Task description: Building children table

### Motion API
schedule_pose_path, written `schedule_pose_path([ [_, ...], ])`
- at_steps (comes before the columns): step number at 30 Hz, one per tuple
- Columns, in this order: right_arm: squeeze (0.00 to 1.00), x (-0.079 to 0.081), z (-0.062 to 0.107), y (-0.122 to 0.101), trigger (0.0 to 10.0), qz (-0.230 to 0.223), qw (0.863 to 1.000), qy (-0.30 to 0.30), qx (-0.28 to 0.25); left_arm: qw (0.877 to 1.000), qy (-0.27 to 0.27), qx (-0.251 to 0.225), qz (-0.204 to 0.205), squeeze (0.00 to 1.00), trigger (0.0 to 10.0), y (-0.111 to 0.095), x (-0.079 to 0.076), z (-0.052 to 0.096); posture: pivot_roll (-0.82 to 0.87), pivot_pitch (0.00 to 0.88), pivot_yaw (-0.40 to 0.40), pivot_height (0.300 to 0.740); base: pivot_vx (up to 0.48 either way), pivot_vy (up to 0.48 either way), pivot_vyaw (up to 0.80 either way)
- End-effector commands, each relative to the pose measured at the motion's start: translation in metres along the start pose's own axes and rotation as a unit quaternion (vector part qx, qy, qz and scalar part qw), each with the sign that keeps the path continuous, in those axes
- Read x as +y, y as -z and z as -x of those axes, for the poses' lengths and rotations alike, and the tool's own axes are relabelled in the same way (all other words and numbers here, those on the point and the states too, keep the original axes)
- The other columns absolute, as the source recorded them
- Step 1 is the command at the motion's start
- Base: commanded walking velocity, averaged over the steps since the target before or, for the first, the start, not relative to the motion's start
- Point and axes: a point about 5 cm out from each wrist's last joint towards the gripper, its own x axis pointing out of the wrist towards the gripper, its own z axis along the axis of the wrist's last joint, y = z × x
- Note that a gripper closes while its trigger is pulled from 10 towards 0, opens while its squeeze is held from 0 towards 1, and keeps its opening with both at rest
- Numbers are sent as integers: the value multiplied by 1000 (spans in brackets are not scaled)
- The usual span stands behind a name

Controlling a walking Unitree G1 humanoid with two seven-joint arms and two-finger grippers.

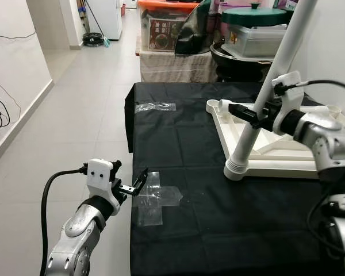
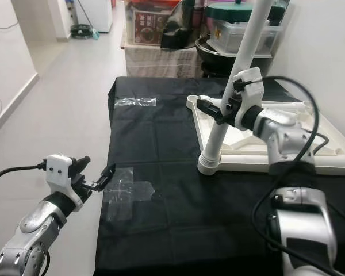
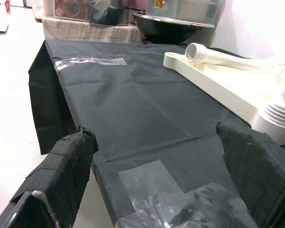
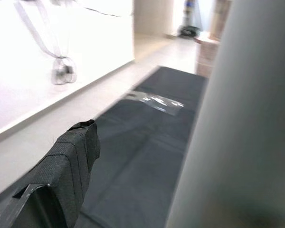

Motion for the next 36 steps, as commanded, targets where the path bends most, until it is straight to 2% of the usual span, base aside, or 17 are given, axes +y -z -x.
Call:
schedule_pose_path([
  [1,0,0,0,2,10000,4,1000,-15,1,1000,1,1,-5,0,10000,1,1,0,58,0,-91,740,0,0,0],
  [2,0,-3,0,2,7608,7,1000,-18,5,1000,2,1,-5,0,10000,1,1,0,58,0,-91,740,0,0,0],
  [3,0,-3,0,2,7608,7,1000,-18,5,1000,2,1,-5,0,10000,1,1,0,58,0,-91,740,0,0,0],
  [4,0,-6,0,3,0,11,1000,-14,6,1000,2,1,-5,0,10000,1,1,-1,64,0,-95,740,0,0,0],
  [16,0,-12,0,13,0,11,1000,-16,2,1000,5,1,-7,0,10000,1,0,0,68,0,-92,740,0,0,0],
  [20,0,-13,-2,16,0,16,1000,3,6,1000,7,1,-7,0,10000,0,0,0,67,0,-90,740,0,0,0],
  [21,0,-14,-6,17,0,21,999,43,11,1000,8,1,-7,0,10000,0,-1,-1,68,0,-91,740,0,0,0],
  [22,0,-14,-6,17,0,21,999,43,11,1000,8,1,-7,0,10000,0,-1,-1,68,0,-91,740,0,0,0],
  [23,0,-16,-10,20,0,16,993,113,17,1000,8,0,-7,0,10000,0,-1,0,64,0,-92,740,0,0,0],
  [24,0,-14,-16,25,0,5,975,220,11,1000,7,0,-7,0,10000,0,-1,0,57,0,-87,740,0,0,0],
  [25,0,-14,-16,25,0,5,975,220,11,1000,7,0,-7,0,10000,0,-1,0,57,0,-87,740,0,0,0],
  [26,0,-7,-19,32,0,-18,950,311,3,1000,7,1,-5,0,10000,1,-2,0,57,0,-78,740,0,0,0],
  [27,0,-7,-19,32,0,-18,950,311,3,1000,7,1,-5,0,10000,1,-2,0,57,0,-78,740,0,0,0],
  [29,0,23,-31,44,0,-54,908,416,-6,1000,12,5,-3,0,10000,3,-6,-2,57,0,-75,740,0,0,0],
  [30,0,23,-31,44,0,-54,908,416,-6,1000,12,5,-3,0,10000,3,-6,-2,57,0,-75,740,0,0,0],
  [33,0,45,-45,46,0,-70,897,436,-7,1000,14,4,-3,0,10000,2,-7,-4,59,0,-79,740,0,0,0],
  [36,0,59,-59,44,0,-71,899,432,-4,1000,13,2,-4,0,10000,1,-6,-5,60,0,-81,740,0,0,0],
])
